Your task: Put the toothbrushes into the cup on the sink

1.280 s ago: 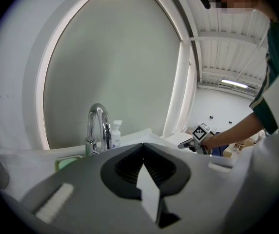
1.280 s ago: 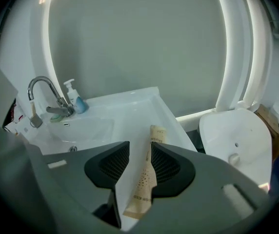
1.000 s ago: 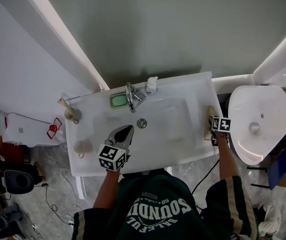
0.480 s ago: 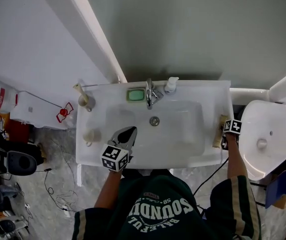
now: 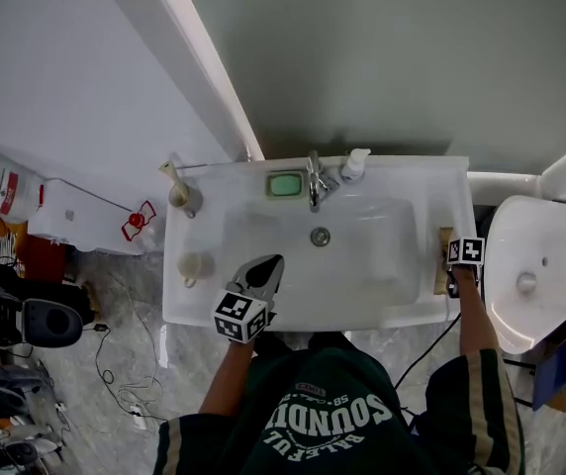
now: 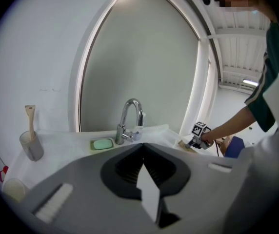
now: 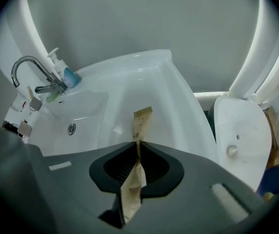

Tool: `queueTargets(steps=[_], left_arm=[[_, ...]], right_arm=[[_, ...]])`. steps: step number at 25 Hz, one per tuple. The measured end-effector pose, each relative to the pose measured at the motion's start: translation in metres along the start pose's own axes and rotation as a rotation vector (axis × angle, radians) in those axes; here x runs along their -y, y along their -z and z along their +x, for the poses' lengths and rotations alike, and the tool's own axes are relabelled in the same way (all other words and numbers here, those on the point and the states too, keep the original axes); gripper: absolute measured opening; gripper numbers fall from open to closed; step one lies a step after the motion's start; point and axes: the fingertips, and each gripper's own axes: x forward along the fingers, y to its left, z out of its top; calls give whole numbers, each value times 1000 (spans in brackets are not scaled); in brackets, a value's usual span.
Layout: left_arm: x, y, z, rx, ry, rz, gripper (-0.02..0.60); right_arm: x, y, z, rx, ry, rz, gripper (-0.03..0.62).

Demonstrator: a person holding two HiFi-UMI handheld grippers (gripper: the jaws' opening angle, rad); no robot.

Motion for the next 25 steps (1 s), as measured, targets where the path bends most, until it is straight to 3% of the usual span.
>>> queueTargets(steps=[10,16,25], left_arm=[[-32,3,-33,42,-23,-35,49],[-65,7,-64,68,-54,-54,49],[-132,10,-130,118,-140,-91,49]], right_arm=[[-102,-20,-17,127,-79,-239,31],[-212,-15,-14,130,-155,-487,31],[-390,-2,-19,158,-338,-676,31]])
